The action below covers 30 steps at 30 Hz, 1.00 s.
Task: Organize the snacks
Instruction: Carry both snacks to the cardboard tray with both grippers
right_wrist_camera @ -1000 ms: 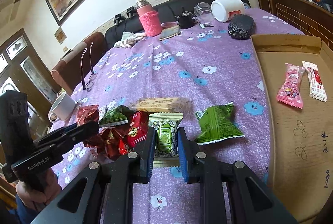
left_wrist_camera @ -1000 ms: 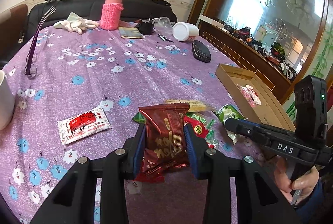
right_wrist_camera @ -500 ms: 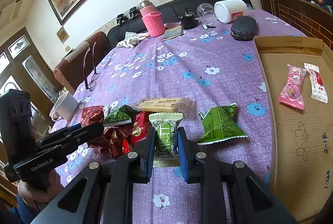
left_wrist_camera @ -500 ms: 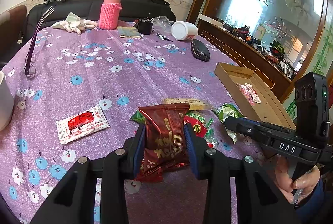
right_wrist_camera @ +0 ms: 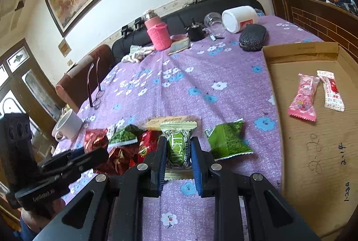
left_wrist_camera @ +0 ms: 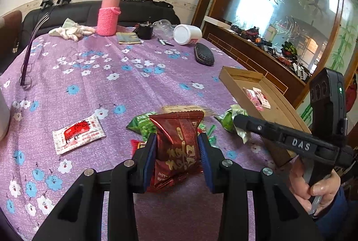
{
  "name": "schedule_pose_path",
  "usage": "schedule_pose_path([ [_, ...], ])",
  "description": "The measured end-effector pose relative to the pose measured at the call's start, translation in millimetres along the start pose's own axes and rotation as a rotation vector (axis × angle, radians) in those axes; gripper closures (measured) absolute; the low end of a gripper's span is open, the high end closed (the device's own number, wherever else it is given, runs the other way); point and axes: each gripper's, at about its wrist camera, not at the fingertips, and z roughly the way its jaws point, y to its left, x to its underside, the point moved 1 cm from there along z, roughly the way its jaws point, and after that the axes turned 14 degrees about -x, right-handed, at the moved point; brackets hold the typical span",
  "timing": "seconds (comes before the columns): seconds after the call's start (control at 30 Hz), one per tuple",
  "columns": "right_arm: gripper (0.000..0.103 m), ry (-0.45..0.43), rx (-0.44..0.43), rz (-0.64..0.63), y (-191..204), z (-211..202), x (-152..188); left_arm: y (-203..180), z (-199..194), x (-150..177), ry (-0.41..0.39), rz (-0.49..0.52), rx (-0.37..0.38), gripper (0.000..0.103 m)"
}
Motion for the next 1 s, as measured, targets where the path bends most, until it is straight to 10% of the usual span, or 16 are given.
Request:
schedule_pose_path([
  [0.5,0.08,-0.237,0.111,0.151,-58.4,-77.9,-19.6,-37.8,-11.8,-3.1,-0.001,0.07,0.069,0.068],
  [1.0,0.08,-0.326,0.231,0.353,-140.1,-145.9,-7.9,-192.4,41.8,-29.3,0.138,0.132,0.328,0.068],
])
